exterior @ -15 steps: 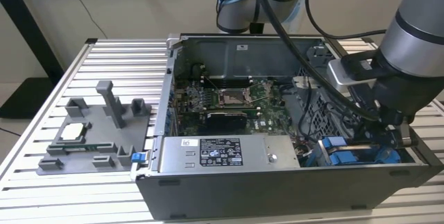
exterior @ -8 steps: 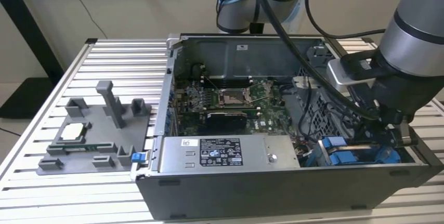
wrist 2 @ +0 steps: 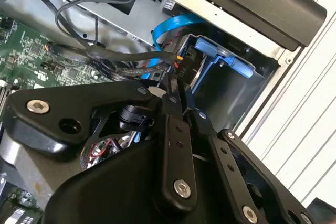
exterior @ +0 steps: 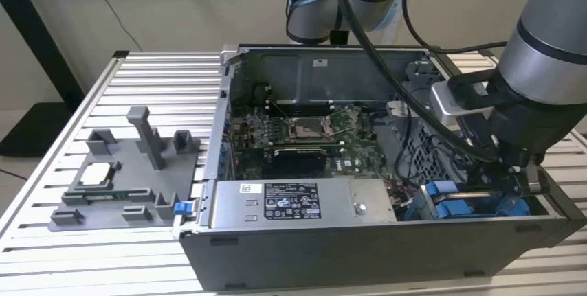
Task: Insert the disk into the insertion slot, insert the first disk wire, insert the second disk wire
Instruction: 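Insert the second disk wire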
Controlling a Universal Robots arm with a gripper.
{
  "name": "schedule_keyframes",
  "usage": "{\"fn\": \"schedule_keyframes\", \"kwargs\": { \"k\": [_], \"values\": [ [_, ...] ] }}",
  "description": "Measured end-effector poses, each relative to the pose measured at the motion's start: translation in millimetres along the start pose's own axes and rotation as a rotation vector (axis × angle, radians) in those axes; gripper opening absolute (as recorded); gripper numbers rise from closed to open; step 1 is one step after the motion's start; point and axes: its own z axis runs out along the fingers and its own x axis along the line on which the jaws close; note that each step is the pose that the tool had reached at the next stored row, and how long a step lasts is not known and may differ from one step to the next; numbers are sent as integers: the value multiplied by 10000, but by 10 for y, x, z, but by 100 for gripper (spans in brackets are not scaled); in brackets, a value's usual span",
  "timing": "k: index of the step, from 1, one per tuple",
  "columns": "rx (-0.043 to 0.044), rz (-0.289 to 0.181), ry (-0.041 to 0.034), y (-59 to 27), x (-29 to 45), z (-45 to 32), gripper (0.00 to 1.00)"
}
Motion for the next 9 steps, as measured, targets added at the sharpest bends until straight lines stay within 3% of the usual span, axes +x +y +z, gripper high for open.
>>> {"fn": "schedule_keyframes", "kwargs": {
  "k": [4, 5, 9],
  "values": [
    [-1, 1, -5, 2, 1, 9, 0],
    [-1, 4, -16, 1, 0, 0, 100],
    [0, 2, -6, -26, -18, -123, 100]
  ]
}}
